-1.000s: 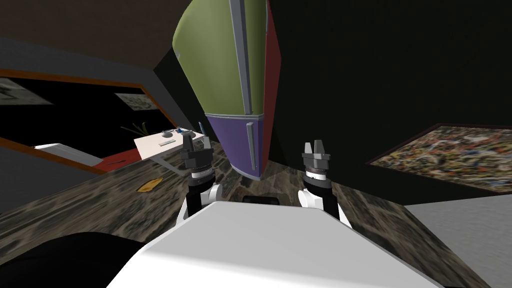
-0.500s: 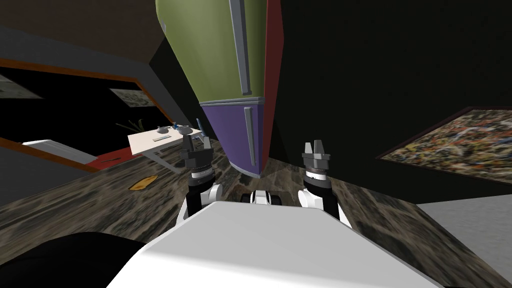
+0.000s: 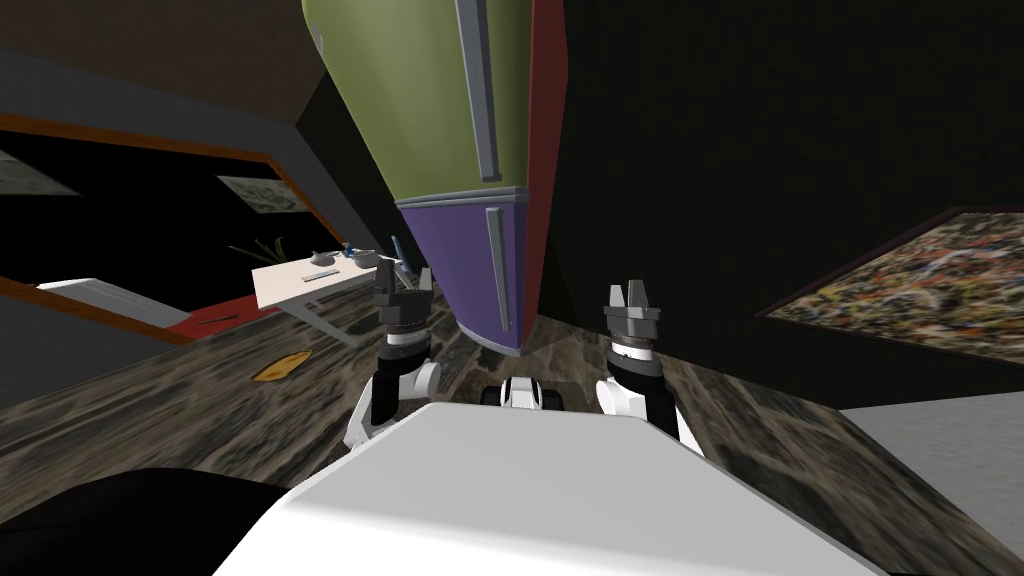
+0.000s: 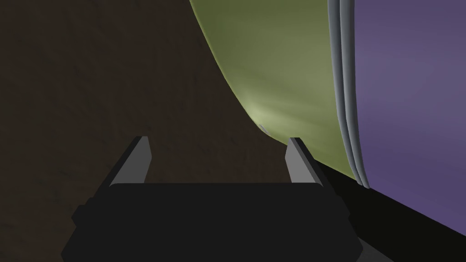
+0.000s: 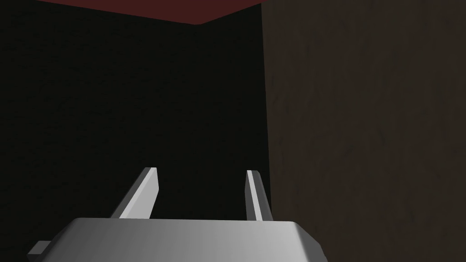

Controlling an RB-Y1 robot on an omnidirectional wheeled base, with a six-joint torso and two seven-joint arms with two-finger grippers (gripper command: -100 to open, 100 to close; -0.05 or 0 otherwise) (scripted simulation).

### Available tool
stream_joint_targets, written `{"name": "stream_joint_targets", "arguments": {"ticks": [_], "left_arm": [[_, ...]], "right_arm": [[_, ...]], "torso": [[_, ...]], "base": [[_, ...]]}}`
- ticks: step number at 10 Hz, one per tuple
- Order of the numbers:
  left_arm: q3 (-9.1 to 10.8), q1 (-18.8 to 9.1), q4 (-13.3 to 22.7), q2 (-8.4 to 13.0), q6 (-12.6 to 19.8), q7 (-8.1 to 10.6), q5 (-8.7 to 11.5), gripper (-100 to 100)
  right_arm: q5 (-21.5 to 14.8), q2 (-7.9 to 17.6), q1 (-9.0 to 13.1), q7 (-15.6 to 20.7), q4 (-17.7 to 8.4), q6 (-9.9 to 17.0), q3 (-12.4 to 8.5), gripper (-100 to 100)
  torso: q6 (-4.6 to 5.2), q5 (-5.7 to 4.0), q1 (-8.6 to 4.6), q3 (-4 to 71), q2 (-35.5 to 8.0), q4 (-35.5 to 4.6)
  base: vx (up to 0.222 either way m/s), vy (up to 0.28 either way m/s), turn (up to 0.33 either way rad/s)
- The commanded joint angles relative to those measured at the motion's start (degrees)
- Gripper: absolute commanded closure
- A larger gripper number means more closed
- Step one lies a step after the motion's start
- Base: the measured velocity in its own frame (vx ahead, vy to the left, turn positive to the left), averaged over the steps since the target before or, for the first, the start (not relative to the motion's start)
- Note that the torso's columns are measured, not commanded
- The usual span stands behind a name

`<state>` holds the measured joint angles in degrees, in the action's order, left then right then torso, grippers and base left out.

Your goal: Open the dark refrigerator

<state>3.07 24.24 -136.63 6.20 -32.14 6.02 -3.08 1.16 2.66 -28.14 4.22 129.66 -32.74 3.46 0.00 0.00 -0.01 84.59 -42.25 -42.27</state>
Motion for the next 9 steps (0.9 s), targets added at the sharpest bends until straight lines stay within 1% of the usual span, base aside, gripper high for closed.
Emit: {"name": "stream_joint_targets", "arguments": {"ticks": [1,2,3,5,6,8,9], "left_arm": [[-0.12,-3.4,-0.3,2.7,4.4,-0.17,0.2,-100],[-0.05,-4.9,-0.3,3.4,6.2,-0.20,0.3,-100],[-0.05,-4.9,-0.3,3.4,6.8,-0.20,0.3,-100],[0.09,-8.1,-0.4,4.6,10.5,-0.25,0.6,-100],[0.09,-8.1,-0.4,4.6,10.9,-0.25,0.6,-100],[0.24,-11.3,-0.5,5.4,14.6,-0.31,0.8,-100],[0.24,-11.3,-0.5,5.4,15.1,-0.31,0.8,-100]], "right_arm": [[0.0,0.0,0.0,0.0,0.0,0.0,0.0,0],[0.0,0.0,0.0,0.0,0.0,0.0,0.0,0],[0.0,0.0,0.0,0.0,0.0,0.0,0.0,0],[0.0,0.0,0.0,0.0,0.0,0.0,0.0,0],[0.0,0.0,0.0,0.0,0.0,0.0,0.0,0],[0.0,0.0,0.0,0.0,0.0,0.0,0.0,0],[0.0,0.0,0.0,0.0,0.0,0.0,0.0,0]], "torso": [[0.00,0.00,0.00,0.0,0.0,0.0],[0.00,0.00,0.00,0.0,0.0,0.0],[0.00,0.00,-0.02,0.0,0.0,0.0],[0.00,0.01,0.03,0.0,-0.1,0.0],[0.00,0.01,0.03,0.0,0.0,0.0],[0.00,0.00,0.01,0.0,0.0,0.0],[0.00,0.00,-0.01,0.0,0.0,0.0]], "base": [[0.033,-0.011,0.001],[0.033,-0.019,-0.002],[0.023,-0.015,-0.001],[0.022,-0.010,0.000],[0.022,-0.006,-0.002],[0.024,-0.011,0.000],[0.021,-0.013,-0.001]]}}
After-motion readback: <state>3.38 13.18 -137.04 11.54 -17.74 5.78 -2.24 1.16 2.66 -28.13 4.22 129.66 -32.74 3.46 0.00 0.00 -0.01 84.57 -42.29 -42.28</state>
